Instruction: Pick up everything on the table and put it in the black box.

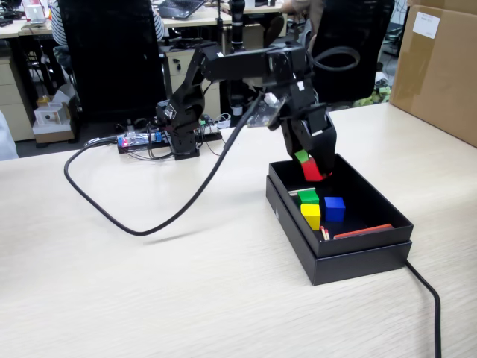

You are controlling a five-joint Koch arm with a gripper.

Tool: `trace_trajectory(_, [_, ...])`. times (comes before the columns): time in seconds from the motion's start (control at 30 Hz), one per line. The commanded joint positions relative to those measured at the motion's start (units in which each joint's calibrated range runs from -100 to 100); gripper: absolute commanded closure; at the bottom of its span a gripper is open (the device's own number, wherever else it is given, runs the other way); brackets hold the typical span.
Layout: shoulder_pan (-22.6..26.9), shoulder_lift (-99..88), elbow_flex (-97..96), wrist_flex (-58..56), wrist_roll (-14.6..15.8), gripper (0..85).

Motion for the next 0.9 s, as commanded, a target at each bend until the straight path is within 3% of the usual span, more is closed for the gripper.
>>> trace_trajectory(0.0, [0.05,0.12,6.99,-0.58,0.68,71.4])
trace_trajectory(0.47, [0.44,10.34,12.52,-0.58,1.76,69.8])
trace_trajectory(0.63, [0.54,9.53,10.26,-0.58,1.86,47.3])
trace_trajectory(0.8, [0.24,-1.94,4.82,-0.58,1.66,45.0])
trace_trajectory(0.87, [-0.54,-16.17,-0.98,-0.58,0.83,41.5])
